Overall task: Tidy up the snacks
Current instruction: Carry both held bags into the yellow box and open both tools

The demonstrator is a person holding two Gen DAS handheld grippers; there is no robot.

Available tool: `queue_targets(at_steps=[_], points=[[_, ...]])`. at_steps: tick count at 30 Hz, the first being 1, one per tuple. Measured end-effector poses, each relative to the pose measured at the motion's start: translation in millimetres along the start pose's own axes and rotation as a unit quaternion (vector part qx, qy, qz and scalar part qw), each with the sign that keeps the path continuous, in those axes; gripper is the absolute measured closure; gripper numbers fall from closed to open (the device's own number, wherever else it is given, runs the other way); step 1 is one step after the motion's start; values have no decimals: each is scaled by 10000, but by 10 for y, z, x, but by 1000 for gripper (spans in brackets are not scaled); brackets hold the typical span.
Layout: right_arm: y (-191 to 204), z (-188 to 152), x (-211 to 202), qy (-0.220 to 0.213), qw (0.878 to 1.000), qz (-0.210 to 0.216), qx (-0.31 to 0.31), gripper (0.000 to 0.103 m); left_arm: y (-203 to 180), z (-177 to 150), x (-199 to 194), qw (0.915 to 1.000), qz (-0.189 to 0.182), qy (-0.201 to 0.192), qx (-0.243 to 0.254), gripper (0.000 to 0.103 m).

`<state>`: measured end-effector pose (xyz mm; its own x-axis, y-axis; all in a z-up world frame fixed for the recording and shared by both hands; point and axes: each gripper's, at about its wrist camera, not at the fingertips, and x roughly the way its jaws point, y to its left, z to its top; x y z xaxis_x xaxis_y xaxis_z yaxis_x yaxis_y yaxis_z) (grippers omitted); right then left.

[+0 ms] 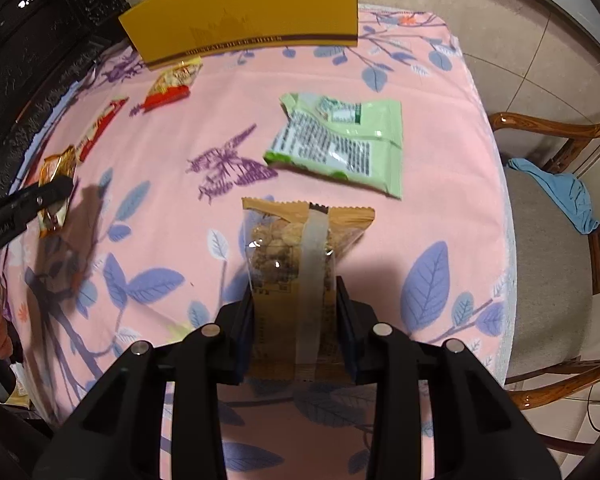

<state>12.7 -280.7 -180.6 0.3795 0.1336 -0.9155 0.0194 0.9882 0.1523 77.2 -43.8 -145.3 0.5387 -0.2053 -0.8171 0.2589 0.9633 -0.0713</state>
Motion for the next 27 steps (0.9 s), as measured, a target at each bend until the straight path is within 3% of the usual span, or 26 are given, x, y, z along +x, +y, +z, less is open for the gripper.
queue_targets(at_steps=[7,15,19,23,27], points=[[126,350,-229,-430,9989,179,-77,67,-57,598,-81,9993,-93,-366,70,68],[260,986,-523,-1057,9936,372,-143,67,-111,1777,-35,9946,-128,-1005,210,67],[277,1572,-684,-1524,9866,569,-129,67,-119,2302,62,9925,-166,-1173,295,67],[255,2372,-718,-1979,9778,675,-129,67,-92,2771,295,9926,-166,-1172,269,67],[262,2932,-496,-1971,9786,581,-137,67,-35,3120,745,9963,-176,-836,135,67]])
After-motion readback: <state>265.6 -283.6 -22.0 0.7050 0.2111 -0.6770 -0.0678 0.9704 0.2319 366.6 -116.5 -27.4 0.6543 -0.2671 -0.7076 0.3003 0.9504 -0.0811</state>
